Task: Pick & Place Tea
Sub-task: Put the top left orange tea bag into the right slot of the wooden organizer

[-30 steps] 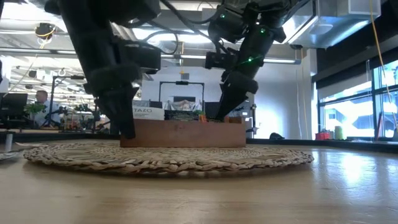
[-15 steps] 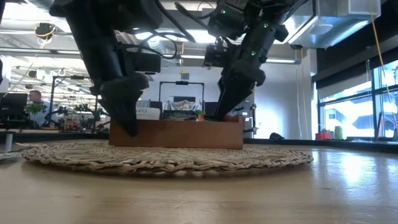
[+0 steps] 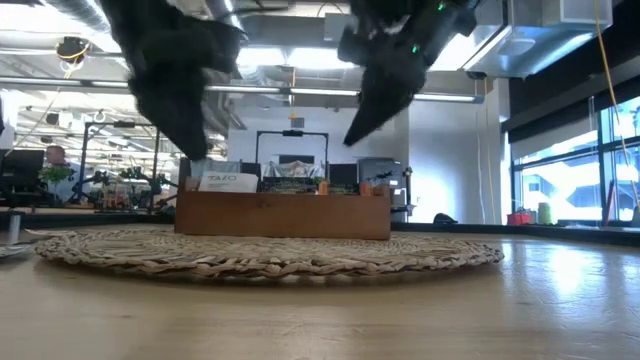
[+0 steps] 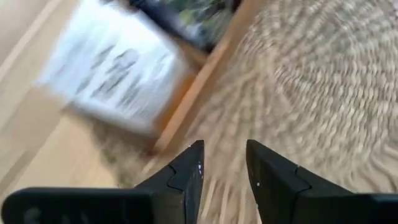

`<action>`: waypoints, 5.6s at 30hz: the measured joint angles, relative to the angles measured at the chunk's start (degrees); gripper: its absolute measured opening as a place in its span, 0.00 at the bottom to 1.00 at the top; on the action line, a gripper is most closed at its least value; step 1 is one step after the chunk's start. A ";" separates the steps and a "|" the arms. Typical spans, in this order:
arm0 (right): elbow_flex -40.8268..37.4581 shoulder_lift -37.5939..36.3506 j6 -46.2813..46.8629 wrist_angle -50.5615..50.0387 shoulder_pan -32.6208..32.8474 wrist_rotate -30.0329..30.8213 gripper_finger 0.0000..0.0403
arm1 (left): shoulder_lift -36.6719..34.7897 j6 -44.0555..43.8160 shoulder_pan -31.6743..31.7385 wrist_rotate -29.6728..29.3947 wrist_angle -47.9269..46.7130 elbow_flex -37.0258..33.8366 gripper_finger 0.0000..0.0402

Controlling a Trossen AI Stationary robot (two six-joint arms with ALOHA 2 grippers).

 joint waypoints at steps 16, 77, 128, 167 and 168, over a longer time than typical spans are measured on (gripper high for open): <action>-0.55 -2.88 2.69 0.22 4.92 -0.16 0.39 | -4.35 -24.80 -4.94 2.35 -20.68 -6.25 0.29; -0.54 -2.26 7.24 4.12 6.59 -0.09 0.39 | 2.72 -15.74 -13.99 33.13 24.38 -20.98 0.27; 34.66 44.36 -33.83 22.33 26.31 12.13 0.39 | 4.05 -12.17 -13.96 33.41 31.08 -21.44 0.20; 34.82 47.58 -41.25 21.41 28.30 15.00 0.31 | 11.29 -13.35 -14.20 34.35 48.55 -21.31 0.17; 34.82 47.58 -41.23 21.37 28.30 15.08 0.29 | 11.28 -13.37 -14.20 34.44 48.54 -21.31 0.17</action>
